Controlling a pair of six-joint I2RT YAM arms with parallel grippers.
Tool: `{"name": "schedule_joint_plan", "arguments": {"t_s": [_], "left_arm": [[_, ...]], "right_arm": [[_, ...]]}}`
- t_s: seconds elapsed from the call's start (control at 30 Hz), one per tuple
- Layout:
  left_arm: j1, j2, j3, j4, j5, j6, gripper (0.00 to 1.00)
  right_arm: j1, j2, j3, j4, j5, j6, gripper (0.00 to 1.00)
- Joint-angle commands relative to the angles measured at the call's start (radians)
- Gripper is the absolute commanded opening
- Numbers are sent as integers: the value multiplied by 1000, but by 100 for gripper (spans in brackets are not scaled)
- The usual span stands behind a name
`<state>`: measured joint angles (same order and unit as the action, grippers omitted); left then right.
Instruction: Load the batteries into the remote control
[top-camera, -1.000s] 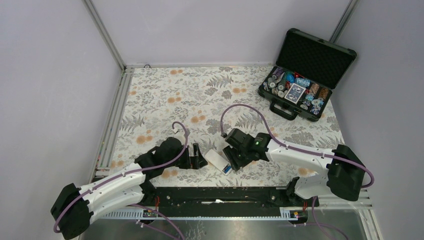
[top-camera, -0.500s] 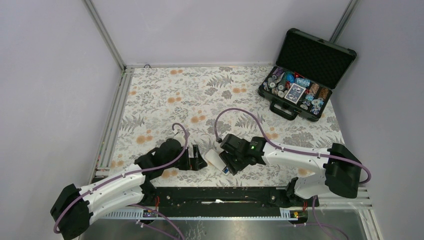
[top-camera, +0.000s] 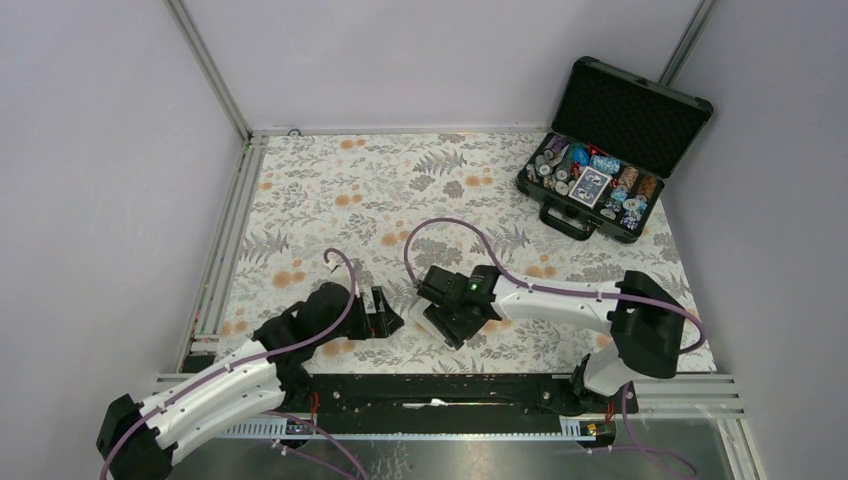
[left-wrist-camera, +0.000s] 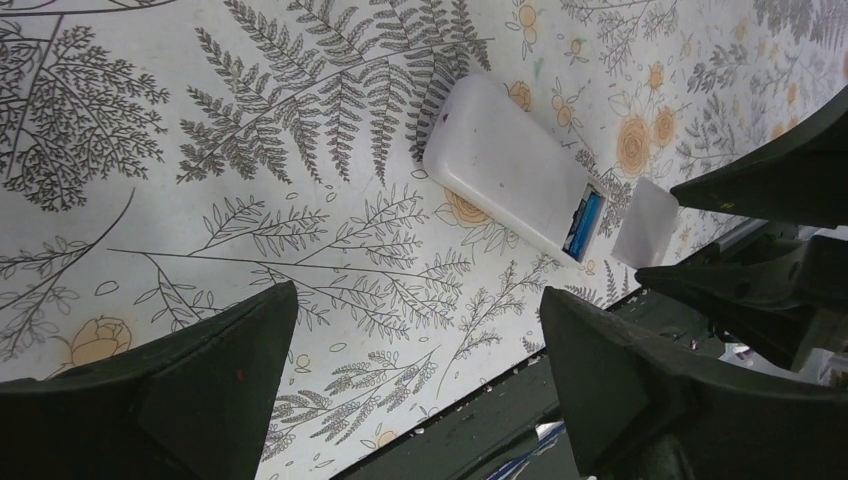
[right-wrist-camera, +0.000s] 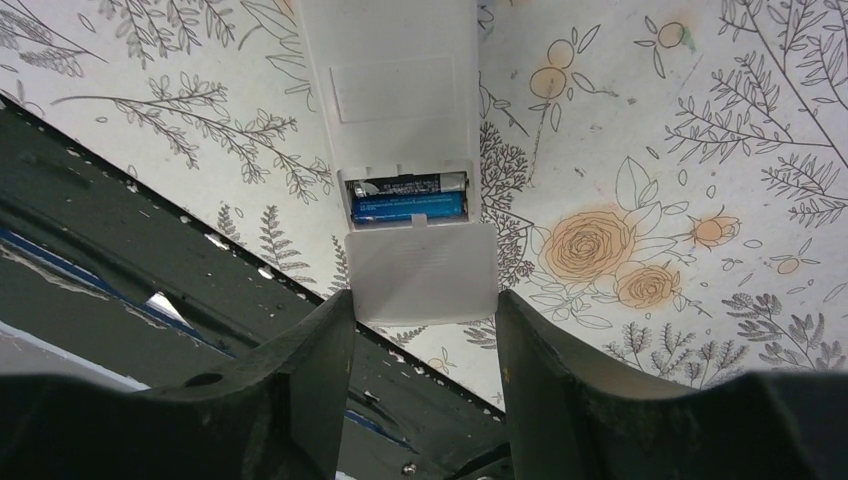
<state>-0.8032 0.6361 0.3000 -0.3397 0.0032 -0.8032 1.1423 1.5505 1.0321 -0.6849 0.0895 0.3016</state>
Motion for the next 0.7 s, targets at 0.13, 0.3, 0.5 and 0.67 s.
{"name": "schedule_joint_plan", "arguments": {"t_s": [0.13, 0.3, 0.5, 0.67], "left_arm": [[6, -49, -8, -27, -62, -31, 99], [6, -53, -11, -30, -63, -36, 99], [6, -71, -12, -46, -78, -37, 99], [6, -79, -15, -51, -81, -37, 99]], "right_arm": [[14, 81, 85, -97, -13, -32, 26], [14, 112, 105, -97, -15, -32, 25], [14, 145, 119, -85, -11, -33, 25], [14, 156, 125, -67, -13, -35, 25]]}}
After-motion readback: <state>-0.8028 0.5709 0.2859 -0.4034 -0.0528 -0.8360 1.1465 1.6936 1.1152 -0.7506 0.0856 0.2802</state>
